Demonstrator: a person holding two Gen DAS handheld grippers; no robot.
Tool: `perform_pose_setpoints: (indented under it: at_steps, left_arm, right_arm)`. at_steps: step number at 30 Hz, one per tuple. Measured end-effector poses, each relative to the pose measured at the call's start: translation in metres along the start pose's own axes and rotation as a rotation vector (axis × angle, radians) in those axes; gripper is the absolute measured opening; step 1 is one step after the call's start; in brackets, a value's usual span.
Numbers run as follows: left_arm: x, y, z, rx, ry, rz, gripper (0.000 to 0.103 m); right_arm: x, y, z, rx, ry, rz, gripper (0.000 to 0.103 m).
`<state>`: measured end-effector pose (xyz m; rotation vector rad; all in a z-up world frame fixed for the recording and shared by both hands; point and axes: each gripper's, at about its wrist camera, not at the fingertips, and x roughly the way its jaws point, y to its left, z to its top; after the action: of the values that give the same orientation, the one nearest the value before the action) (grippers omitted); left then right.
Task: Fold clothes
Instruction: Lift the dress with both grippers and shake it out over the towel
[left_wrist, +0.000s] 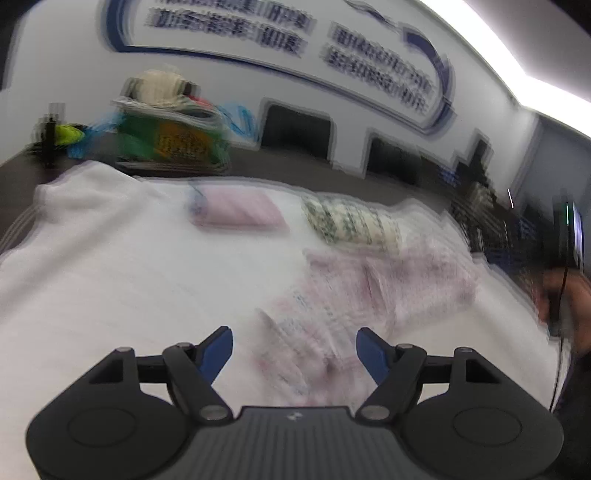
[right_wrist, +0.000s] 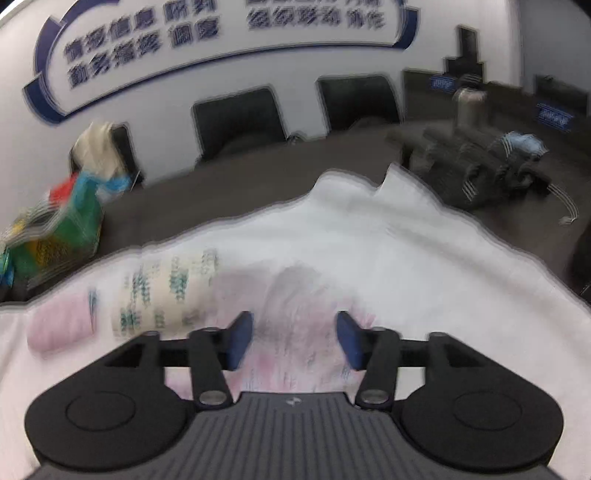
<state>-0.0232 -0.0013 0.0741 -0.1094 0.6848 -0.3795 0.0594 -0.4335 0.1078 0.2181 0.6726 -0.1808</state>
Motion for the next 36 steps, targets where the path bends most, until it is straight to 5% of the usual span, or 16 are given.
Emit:
perform_pose_setpoints:
  at_steps: [3,7,9,10,12,13,15,16,17,23,24,26,28,32,34,36]
  left_arm:
    - [0.055,-0.039,-0.011,0.204,0.048,0.047,0.073]
    - [0.096,-0.071,-0.013,0.43,0.004,0.19,0.072]
    - [0.113,-0.067,-0.006,0.446,0.023,0.205,0.041]
    - [0.118,-0.061,0.001,0.423,0.058,0.201,0.003]
    - [0.114,-0.051,0.015,0.436,0.055,0.218,0.005]
    - [0.108,-0.047,0.021,0.462,0.029,0.234,0.004]
    - [0.095,-0.039,0.034,0.514,-0.021,0.266,0.004]
    - [0.089,-0.036,0.042,0.538,-0.051,0.285,0.004]
    - [0.08,-0.034,0.053,0.56,-0.099,0.315,0.004]
    - [-0.02,-0.019,0.084,0.711,-0.492,0.502,0.004]
    - [-0.034,-0.013,0.076,0.727,-0.507,0.517,0.004]
    - [-0.055,0.005,0.047,0.735,-0.46,0.509,0.004]
    - [-0.061,0.03,0.008,0.718,-0.32,0.47,0.009]
    - [-0.084,0.086,-0.075,0.542,0.023,0.287,0.015]
    - [-0.111,0.096,-0.087,0.459,0.042,0.185,0.015]
    - [-0.125,0.092,-0.074,0.386,-0.029,0.139,0.034]
  right_arm:
    - [0.026,0.016,-0.021,-0.151,0.035,0.039,0.071]
    - [0.053,0.008,-0.026,-0.26,0.009,-0.126,0.072]
    - [0.06,-0.012,-0.02,-0.202,0.021,-0.109,0.072]
    - [0.068,-0.021,-0.014,-0.151,0.041,-0.062,0.072]
    - [0.087,-0.032,-0.007,-0.08,0.083,0.001,0.072]
    - [0.095,-0.035,-0.005,-0.06,0.099,0.021,0.069]
    - [0.111,-0.033,-0.009,-0.05,0.131,0.031,0.042]
    - [0.117,-0.031,-0.01,-0.045,0.133,0.008,0.013]
    - [0.114,-0.026,-0.006,-0.044,0.118,0.001,0.004]
    - [0.007,0.011,0.02,-0.019,-0.161,0.214,0.002]
    - [-0.016,0.019,0.017,-0.043,-0.199,0.233,0.002]
    - [-0.054,0.032,0.004,-0.096,-0.241,0.269,0.002]
    - [-0.073,0.042,-0.028,-0.158,-0.208,0.297,0.002]
    - [-0.072,0.053,-0.122,-0.306,0.082,0.362,0.009]
    - [-0.083,0.047,-0.156,-0.337,0.162,0.388,0.019]
    - [-0.1,0.043,-0.159,-0.343,0.12,0.406,0.045]
